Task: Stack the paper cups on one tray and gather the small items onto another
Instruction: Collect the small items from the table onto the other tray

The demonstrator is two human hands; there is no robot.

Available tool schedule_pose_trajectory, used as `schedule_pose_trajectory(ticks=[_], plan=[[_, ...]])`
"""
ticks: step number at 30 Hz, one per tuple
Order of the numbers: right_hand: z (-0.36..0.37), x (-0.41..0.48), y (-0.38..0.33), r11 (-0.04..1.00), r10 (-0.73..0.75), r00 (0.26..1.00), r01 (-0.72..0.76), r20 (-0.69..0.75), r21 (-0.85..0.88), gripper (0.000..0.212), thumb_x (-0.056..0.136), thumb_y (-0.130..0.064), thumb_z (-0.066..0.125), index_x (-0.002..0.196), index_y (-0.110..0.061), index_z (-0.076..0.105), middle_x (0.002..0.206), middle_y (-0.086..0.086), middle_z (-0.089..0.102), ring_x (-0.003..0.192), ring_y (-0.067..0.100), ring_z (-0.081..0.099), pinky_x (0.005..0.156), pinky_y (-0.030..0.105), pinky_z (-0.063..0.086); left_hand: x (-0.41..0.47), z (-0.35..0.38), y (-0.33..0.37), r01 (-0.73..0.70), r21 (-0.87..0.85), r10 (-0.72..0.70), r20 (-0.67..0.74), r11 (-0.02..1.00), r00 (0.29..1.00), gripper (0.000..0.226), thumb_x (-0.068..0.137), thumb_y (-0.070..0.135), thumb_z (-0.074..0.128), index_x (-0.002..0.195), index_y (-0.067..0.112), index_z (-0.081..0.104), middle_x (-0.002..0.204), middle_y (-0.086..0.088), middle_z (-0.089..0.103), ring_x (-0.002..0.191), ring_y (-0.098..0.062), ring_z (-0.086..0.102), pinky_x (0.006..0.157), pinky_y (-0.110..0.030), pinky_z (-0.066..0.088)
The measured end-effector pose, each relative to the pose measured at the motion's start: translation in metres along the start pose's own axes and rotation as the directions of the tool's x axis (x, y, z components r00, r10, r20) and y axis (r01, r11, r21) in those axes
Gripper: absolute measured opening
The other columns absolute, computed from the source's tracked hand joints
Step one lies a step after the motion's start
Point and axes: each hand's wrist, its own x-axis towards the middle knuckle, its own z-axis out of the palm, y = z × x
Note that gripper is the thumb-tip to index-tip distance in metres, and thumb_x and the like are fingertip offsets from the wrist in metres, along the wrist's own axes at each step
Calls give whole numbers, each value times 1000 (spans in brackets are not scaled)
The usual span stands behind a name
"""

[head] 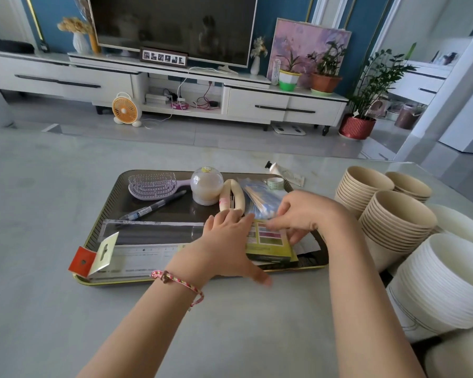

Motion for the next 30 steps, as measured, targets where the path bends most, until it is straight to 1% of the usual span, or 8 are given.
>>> schedule_pose_trajectory(ticks=[4, 7, 8, 11, 19, 24, 27, 30], plan=[[-9, 10, -3, 993, -21, 930, 62, -366, 101, 30, 91, -18, 55, 113, 1, 61, 106, 19, 66, 88, 29, 63, 74, 35, 49, 2, 6, -4, -10, 31, 10, -19, 999, 1000, 120, 61, 52, 77, 147, 23, -1, 148, -2, 13, 137, -27, 12, 115, -36, 9], [-14, 53, -18, 975, 62, 854, 58, -517, 214, 12, 85, -6, 46, 80, -2, 57, 81, 14, 55, 86, 36, 54, 67, 32, 44, 3, 7, -9, -22, -27, 21, -36, 999, 999, 113, 62, 49, 77, 145, 25, 6, 141, 0, 19, 131, -25, 20, 112, -33, 15], [-15, 70, -25, 979, 94, 833, 21, -546, 201, 10, 84, -5, 46, 85, -5, 56, 88, 14, 53, 93, 36, 50, 71, 33, 44, 2, 7, -11, -29, -50, 27, -36, 998, 999, 110, 62, 49, 78, 144, 26, 8, 139, 1, 20, 130, -24, 21, 111, -32, 15], [-14, 120, -37, 997, 82, 760, -66, -645, 50, 39, 88, -8, 48, 127, -6, 42, 132, 17, 41, 124, 34, 38, 100, 41, 35, 4, 6, -15, -57, -54, 56, -27, 997, 998, 108, 62, 47, 78, 143, 26, 9, 136, 1, 22, 129, -22, 21, 111, -30, 15], [-16, 193, -4, 962, 110, 831, -227, -546, -151, 46, 91, -16, 50, 134, -7, 38, 138, 17, 43, 128, 34, 39, 106, 43, 32, 8, 4, -40, -102, -75, 94, -96, 992, 991, 105, 61, 41, 78, 142, 28, 13, 130, 5, 26, 124, -18, 23, 107, -24, 15], [-26, 202, 10, 977, 210, 902, -211, -377, 40, 18, 85, -18, 52, 97, -4, 56, 115, 19, 59, 101, 33, 56, 87, 35, 43, 6, -8, -61, -77, -159, 61, -106, 984, 993, 101, 63, 37, 78, 141, 34, 15, 129, 8, 30, 126, -16, 22, 113, -27, 10], [-24, 210, 4, 975, 190, 859, -223, -475, -14, 30, 82, -22, 57, 105, -3, 61, 102, 13, 58, 101, 31, 55, 91, 37, 39, 4, -9, -64, -67, -185, 50, -93, 981, 994, 102, 64, 37, 79, 143, 34, 14, 134, 7, 29, 134, -16, 15, 115, -28, 4], [-26, 199, -24, 982, 118, 726, -187, -678, -30, 28, 90, -21, 48, 113, -10, 59, 118, 13, 58, 114, 32, 51, 98, 40, 32, 3, -8, -62, -38, -169, 23, -89, 985, 996, 111, 64, 39, 80, 146, 32, 5, 148, 6, 18, 143, -15, -5, 116, -32, -8]])
